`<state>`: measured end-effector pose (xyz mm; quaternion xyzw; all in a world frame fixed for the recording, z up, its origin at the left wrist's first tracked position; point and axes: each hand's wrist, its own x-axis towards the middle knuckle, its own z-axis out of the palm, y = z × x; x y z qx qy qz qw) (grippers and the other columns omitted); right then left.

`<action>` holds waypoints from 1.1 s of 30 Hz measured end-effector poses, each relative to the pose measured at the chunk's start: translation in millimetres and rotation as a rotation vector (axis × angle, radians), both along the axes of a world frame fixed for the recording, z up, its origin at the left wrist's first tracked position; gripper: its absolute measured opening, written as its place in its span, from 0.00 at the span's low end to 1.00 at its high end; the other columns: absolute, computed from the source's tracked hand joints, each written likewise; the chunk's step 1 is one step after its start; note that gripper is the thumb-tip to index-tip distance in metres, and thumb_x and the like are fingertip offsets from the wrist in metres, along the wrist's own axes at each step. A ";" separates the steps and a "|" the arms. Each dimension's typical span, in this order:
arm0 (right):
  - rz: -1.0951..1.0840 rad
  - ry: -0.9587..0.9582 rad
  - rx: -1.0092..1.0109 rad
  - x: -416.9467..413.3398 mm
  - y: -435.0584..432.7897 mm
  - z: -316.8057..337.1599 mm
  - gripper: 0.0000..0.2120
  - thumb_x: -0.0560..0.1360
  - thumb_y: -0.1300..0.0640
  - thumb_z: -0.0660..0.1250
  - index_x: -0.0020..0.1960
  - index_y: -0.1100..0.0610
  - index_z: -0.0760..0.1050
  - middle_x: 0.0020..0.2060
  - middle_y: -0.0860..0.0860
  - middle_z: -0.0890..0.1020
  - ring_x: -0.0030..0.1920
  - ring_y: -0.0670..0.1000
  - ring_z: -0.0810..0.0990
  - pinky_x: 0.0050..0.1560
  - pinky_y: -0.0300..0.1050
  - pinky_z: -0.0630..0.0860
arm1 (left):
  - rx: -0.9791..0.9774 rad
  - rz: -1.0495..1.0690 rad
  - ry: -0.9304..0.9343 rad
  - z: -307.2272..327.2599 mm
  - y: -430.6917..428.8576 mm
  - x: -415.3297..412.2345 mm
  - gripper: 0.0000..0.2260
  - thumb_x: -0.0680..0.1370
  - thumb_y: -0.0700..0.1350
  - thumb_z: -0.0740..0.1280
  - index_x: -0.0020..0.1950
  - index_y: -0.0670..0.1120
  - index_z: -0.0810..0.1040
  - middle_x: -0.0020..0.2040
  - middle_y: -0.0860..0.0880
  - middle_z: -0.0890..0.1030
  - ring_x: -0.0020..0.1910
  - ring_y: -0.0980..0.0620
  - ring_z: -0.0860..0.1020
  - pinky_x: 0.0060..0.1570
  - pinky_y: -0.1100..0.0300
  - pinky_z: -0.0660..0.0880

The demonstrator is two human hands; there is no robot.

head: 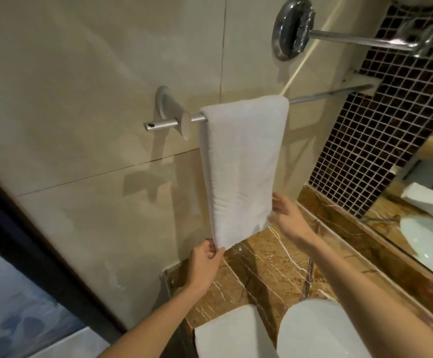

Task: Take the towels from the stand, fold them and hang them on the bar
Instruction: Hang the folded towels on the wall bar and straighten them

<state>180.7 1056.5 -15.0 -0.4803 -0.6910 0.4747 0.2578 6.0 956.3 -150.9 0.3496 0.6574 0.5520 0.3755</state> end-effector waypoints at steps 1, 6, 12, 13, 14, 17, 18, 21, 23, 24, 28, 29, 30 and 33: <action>0.029 0.023 -0.046 1.2 1.6 -8.0 0.31 0.74 0.71 0.61 0.74 0.56 0.60 0.70 0.53 0.71 0.66 0.50 0.71 0.65 0.47 0.68 | 0.002 0.004 0.001 0.9 -1.0 2.6 0.04 0.75 0.41 0.71 0.46 0.50 0.79 0.38 0.51 0.85 0.39 0.46 0.83 0.44 0.49 0.79; -0.023 0.051 -0.096 1.3 9.2 -38.1 0.19 0.77 0.65 0.63 0.68 0.57 0.71 0.62 0.51 0.78 0.58 0.50 0.76 0.60 0.46 0.72 | -0.009 0.007 -0.020 11.0 -5.0 8.3 0.06 0.76 0.40 0.69 0.48 0.50 0.79 0.39 0.57 0.84 0.37 0.55 0.83 0.33 0.65 0.77; -0.103 0.144 -0.164 11.1 5.9 -60.1 0.09 0.79 0.57 0.64 0.58 0.56 0.76 0.53 0.51 0.82 0.47 0.51 0.82 0.41 0.44 0.81 | -0.046 0.071 0.007 19.7 -8.9 10.7 0.06 0.78 0.40 0.67 0.53 0.48 0.78 0.42 0.54 0.83 0.34 0.58 0.81 0.31 0.66 0.72; -0.097 0.172 -0.174 13.5 4.7 -61.6 0.09 0.78 0.58 0.65 0.58 0.56 0.76 0.52 0.50 0.82 0.47 0.50 0.82 0.40 0.41 0.80 | -0.053 0.090 0.003 19.8 -8.3 11.2 0.06 0.78 0.40 0.67 0.54 0.47 0.77 0.43 0.53 0.83 0.34 0.58 0.81 0.30 0.65 0.73; -0.090 0.196 -0.185 16.1 3.6 -62.6 0.09 0.78 0.58 0.66 0.57 0.57 0.77 0.51 0.49 0.82 0.47 0.50 0.82 0.40 0.39 0.80 | -0.061 0.109 -0.009 20.0 -7.4 12.0 0.06 0.78 0.40 0.66 0.55 0.46 0.77 0.45 0.51 0.83 0.34 0.58 0.81 0.30 0.65 0.73; -0.078 0.276 -0.236 23.8 -0.3 -63.8 0.06 0.75 0.60 0.68 0.53 0.55 0.77 0.51 0.51 0.82 0.47 0.52 0.83 0.42 0.42 0.82 | -0.083 0.157 -0.094 21.0 -6.4 17.4 0.06 0.79 0.40 0.65 0.55 0.47 0.74 0.52 0.49 0.80 0.38 0.56 0.83 0.33 0.62 0.79; -0.079 0.318 -0.262 26.4 -1.7 -64.3 0.08 0.75 0.61 0.68 0.53 0.57 0.76 0.51 0.52 0.83 0.48 0.53 0.84 0.45 0.46 0.82 | -0.082 0.168 -0.150 21.2 -6.9 20.2 0.08 0.79 0.40 0.64 0.58 0.47 0.73 0.54 0.49 0.79 0.40 0.56 0.84 0.35 0.59 0.81; -0.114 0.479 -0.339 33.7 -5.0 -66.6 0.13 0.75 0.65 0.68 0.58 0.61 0.70 0.50 0.56 0.82 0.46 0.58 0.84 0.51 0.55 0.81 | -0.065 0.184 -0.337 23.2 -8.0 29.0 0.10 0.80 0.40 0.62 0.61 0.48 0.72 0.56 0.50 0.78 0.44 0.51 0.84 0.39 0.54 0.82; -0.111 0.500 -0.328 37.4 -5.8 -68.0 0.13 0.74 0.65 0.69 0.56 0.62 0.70 0.47 0.56 0.81 0.41 0.58 0.82 0.51 0.55 0.80 | -0.055 0.195 -0.383 24.5 -8.5 32.7 0.10 0.80 0.40 0.62 0.61 0.48 0.71 0.56 0.50 0.77 0.44 0.49 0.84 0.37 0.55 0.82; -0.104 0.492 -0.314 39.0 -6.2 -68.4 0.12 0.74 0.65 0.69 0.56 0.62 0.71 0.47 0.56 0.80 0.41 0.57 0.82 0.51 0.55 0.81 | -0.053 0.197 -0.374 24.8 -8.9 33.5 0.10 0.80 0.39 0.62 0.61 0.48 0.71 0.55 0.50 0.78 0.44 0.49 0.84 0.36 0.56 0.82; -0.063 0.474 -0.302 42.4 -6.7 -69.1 0.12 0.73 0.64 0.69 0.56 0.60 0.77 0.51 0.55 0.83 0.49 0.56 0.83 0.46 0.47 0.80 | -0.054 0.207 -0.334 24.8 -12.9 31.6 0.08 0.80 0.39 0.62 0.56 0.50 0.74 0.52 0.52 0.79 0.42 0.48 0.84 0.31 0.59 0.80; -0.051 0.466 -0.299 43.1 -6.8 -69.2 0.11 0.73 0.64 0.69 0.56 0.59 0.79 0.51 0.54 0.84 0.49 0.55 0.83 0.46 0.45 0.80 | -0.061 0.208 -0.324 24.3 -13.8 30.7 0.08 0.80 0.39 0.62 0.56 0.50 0.74 0.50 0.52 0.80 0.41 0.48 0.84 0.30 0.59 0.80; -0.044 0.456 -0.293 43.6 -6.5 -69.6 0.10 0.73 0.63 0.69 0.55 0.58 0.80 0.50 0.53 0.84 0.49 0.54 0.83 0.46 0.44 0.80 | -0.070 0.207 -0.315 23.7 -14.1 30.1 0.08 0.80 0.40 0.62 0.58 0.49 0.74 0.48 0.53 0.82 0.40 0.48 0.84 0.31 0.58 0.80; -0.048 0.421 -0.280 42.6 -3.6 -69.4 0.08 0.75 0.61 0.68 0.53 0.59 0.80 0.50 0.53 0.84 0.48 0.53 0.83 0.47 0.43 0.79 | -0.091 0.196 -0.298 22.6 -14.1 29.9 0.10 0.81 0.40 0.61 0.62 0.48 0.73 0.45 0.54 0.82 0.37 0.49 0.84 0.33 0.57 0.80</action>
